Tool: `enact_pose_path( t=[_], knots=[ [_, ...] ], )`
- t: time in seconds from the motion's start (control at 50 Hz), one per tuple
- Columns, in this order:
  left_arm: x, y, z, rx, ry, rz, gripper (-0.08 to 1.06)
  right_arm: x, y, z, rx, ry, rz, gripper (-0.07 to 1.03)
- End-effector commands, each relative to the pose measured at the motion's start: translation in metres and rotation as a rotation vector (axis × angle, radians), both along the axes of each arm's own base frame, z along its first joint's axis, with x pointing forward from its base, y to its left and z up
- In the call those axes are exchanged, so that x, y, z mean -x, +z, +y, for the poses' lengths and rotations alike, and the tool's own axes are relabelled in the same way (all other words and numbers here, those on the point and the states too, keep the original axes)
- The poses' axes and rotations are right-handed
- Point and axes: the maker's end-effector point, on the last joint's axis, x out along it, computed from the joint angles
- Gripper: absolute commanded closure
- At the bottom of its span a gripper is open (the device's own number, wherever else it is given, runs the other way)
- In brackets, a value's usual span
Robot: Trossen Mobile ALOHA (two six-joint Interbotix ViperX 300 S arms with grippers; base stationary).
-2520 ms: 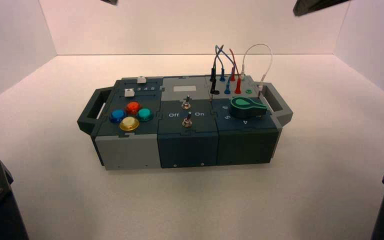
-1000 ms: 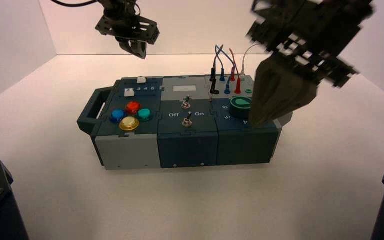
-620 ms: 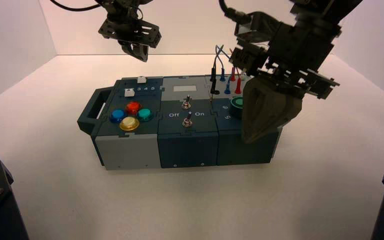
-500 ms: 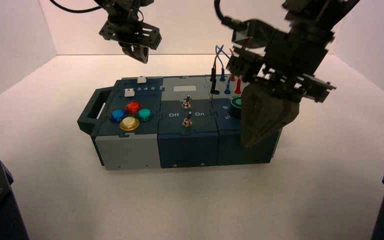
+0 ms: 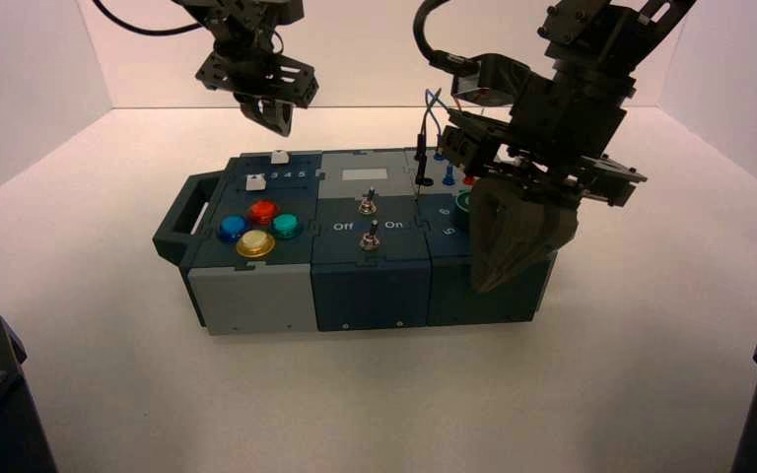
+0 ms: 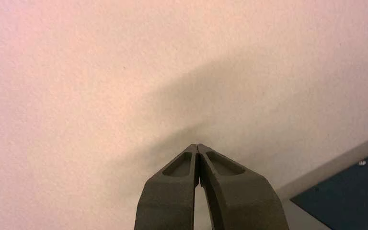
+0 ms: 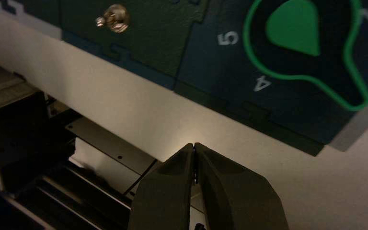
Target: Rotate the box counterclockwise.
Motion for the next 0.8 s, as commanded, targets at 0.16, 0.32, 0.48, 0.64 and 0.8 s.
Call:
enact_pose_path(
  t=[0.16, 0.32, 0.48, 0.64, 0.8],
  knots=[
    [0.006, 0.006, -0.016, 0.013, -0.025, -0.008, 1.00, -0.008, -0.001, 0.001, 0.007, 0.002, -0.009, 0.99],
    [0.008, 0.004, -0.017, 0.014, -0.025, -0.003, 1.00, -0.007, -0.010, -0.001, 0.035, 0.010, 0.013, 0.98],
    [0.012, 0.000, -0.015, 0.009, -0.025, 0.008, 1.00, -0.010, -0.020, -0.001, 0.057, 0.009, 0.024, 0.98],
    [0.020, -0.005, -0.012, 0.002, -0.025, 0.027, 1.00, -0.016, -0.023, 0.003, 0.065, 0.015, 0.022, 0.98],
    [0.022, -0.006, -0.011, 0.000, -0.025, 0.031, 1.00, -0.021, -0.023, 0.004, 0.070, 0.023, 0.009, 0.99]
  ],
)
